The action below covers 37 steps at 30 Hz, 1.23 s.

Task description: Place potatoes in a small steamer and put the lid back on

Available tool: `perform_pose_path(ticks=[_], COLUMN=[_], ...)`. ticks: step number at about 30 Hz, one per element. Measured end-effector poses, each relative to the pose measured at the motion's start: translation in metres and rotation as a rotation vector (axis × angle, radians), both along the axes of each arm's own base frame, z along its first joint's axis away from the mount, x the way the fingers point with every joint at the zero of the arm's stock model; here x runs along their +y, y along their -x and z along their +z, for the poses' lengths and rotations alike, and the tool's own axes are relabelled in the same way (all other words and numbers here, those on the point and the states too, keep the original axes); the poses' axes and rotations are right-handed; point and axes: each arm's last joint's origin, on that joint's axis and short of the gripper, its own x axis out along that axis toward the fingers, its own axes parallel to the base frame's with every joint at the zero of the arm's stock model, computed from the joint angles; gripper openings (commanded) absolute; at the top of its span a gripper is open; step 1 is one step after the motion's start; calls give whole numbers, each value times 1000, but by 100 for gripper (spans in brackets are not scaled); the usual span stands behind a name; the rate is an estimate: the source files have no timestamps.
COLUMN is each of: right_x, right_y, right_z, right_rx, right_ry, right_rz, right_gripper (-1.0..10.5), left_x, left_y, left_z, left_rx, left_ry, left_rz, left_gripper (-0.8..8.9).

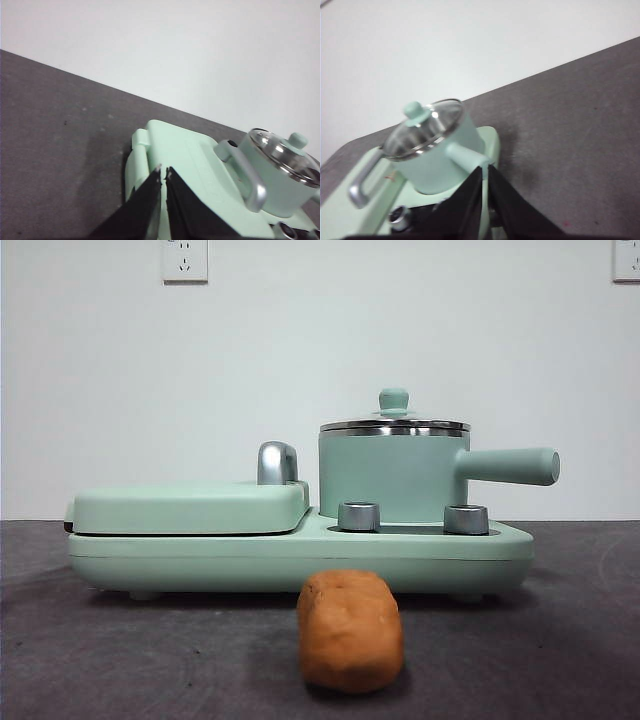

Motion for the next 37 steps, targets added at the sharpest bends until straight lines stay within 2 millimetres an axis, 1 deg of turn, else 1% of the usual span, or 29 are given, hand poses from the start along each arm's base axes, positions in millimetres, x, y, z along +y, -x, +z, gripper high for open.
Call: perform_pose_path(ticks=[3,7,12,16,19,24,29,30,32,33,34,36,37], right_x=[1,3,6,8,9,9,9,9,9,9,9,9,9], right_y=[6,9,7,1,-4,-9,-10,-10,-10,-10,-10,-10,-10], right_z=[21,43,72,92,104,120,127,126,126,127,126,126,126], right_rx=[6,36,77,119,158,172,133,130,128,126,125,124,124], right_ry=[-4,-13,-16,10,47,138,206,211,217,220,222,225,225], right_rz=[42,109,219,312,359,391,402,403,403,404,405,405,405], right_gripper=[15,15,15,15,15,16,17,19,89,175,246,391,429], left_x=[-1,-3,-7,-10,-13,-18,-23,-24,-26,-27,-28,-30,-31], left_y=[0,-4,-17,-31,-40,-51,-56,-56,-56,-56,-57,-59,-60], left_z=[20,46,76,96,107,115,121,121,122,121,121,120,119], left_rx=[11,5,28,65,98,132,126,125,124,125,127,135,139], left_ry=[1,2,-11,-11,-4,-5,-28,-31,-34,-36,-37,-39,-40], left_rz=[-34,-92,-220,-349,-436,-518,-557,-566,-578,-587,-593,-606,-612], left_gripper=[15,15,15,15,16,28,38,63,164,250,308,392,408])
